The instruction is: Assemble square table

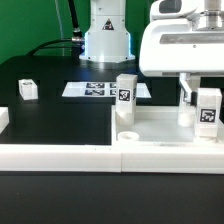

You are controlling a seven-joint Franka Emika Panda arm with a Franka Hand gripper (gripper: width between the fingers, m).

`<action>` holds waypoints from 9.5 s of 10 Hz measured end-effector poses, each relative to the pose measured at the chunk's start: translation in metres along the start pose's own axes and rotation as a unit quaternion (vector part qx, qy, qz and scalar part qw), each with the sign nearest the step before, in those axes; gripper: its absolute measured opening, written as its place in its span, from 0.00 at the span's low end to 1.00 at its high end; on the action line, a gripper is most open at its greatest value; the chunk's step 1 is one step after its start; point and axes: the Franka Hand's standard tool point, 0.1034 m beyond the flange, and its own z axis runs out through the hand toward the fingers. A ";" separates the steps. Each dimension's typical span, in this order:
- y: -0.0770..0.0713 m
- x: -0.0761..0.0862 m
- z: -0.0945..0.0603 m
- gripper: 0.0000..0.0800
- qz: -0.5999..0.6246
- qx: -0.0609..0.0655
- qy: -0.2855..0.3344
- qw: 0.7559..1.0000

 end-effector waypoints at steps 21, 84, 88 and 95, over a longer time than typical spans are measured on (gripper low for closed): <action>0.002 0.050 -0.025 0.81 0.045 -0.032 -0.279 0.959; 0.009 0.015 0.008 0.36 0.526 -0.112 -0.188 0.822; 0.006 0.012 0.006 0.36 0.706 -0.133 -0.168 0.676; -0.005 0.009 0.006 0.77 0.495 -0.080 -0.192 0.844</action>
Offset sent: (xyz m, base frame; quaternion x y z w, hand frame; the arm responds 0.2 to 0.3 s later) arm 0.0000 0.0000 0.0000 0.0000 0.0000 0.0000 1.0000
